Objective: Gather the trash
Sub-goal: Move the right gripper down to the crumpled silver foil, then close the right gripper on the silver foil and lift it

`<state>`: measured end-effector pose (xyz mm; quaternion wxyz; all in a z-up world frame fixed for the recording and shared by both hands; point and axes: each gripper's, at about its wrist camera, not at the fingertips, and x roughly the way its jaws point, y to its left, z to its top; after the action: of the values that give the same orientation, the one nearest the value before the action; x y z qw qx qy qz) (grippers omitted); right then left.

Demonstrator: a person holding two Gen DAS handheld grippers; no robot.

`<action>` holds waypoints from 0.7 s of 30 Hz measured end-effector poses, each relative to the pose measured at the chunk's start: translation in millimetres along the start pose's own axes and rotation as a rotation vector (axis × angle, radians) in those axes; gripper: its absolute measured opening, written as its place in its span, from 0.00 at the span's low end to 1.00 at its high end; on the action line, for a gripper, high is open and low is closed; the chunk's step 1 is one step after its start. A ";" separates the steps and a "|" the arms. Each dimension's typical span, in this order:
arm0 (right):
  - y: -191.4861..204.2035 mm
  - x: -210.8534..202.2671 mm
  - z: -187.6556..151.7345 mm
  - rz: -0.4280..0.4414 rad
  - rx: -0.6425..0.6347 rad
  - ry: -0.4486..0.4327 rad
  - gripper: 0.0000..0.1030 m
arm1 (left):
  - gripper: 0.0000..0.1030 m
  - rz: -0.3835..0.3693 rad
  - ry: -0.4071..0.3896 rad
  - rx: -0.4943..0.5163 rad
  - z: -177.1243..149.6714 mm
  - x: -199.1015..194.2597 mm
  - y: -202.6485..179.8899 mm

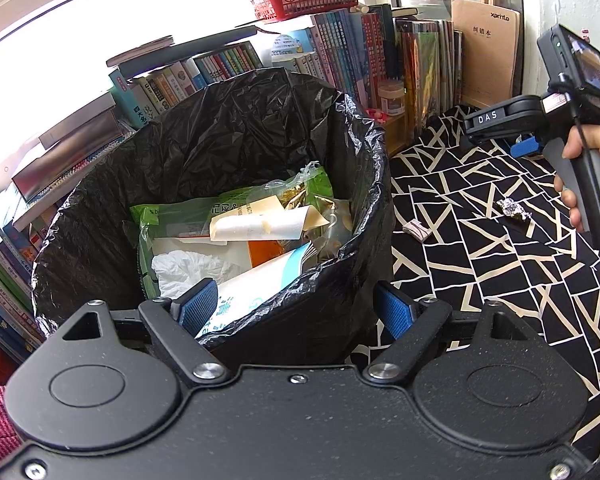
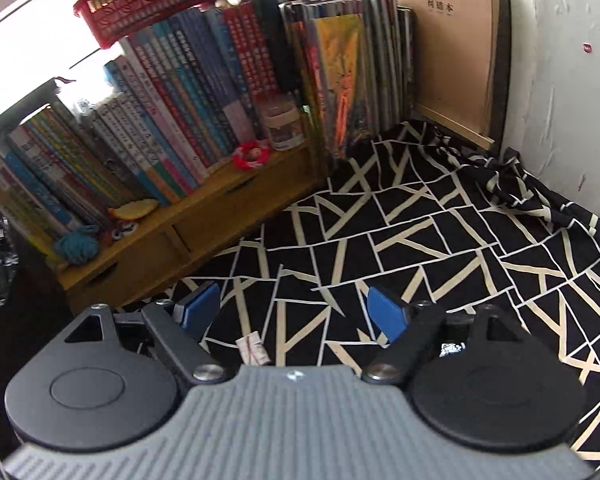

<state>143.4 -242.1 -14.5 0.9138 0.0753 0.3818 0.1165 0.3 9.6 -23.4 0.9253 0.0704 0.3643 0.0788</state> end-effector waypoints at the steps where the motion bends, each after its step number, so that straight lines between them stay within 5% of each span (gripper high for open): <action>1: -2.8 3.4 -0.4 -0.013 0.005 0.006 0.86 | 0.80 -0.001 0.000 0.000 -0.1 0.0 0.2; 21: -54.3 69.6 -23.7 -0.252 0.059 0.181 0.87 | 0.80 -0.002 -0.001 -0.002 -0.2 -0.5 -1.5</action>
<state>182.3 -274.3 -90.6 0.8803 0.0426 0.4724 -0.0039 -0.1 8.1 -23.5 0.9256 0.0693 0.3638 0.0779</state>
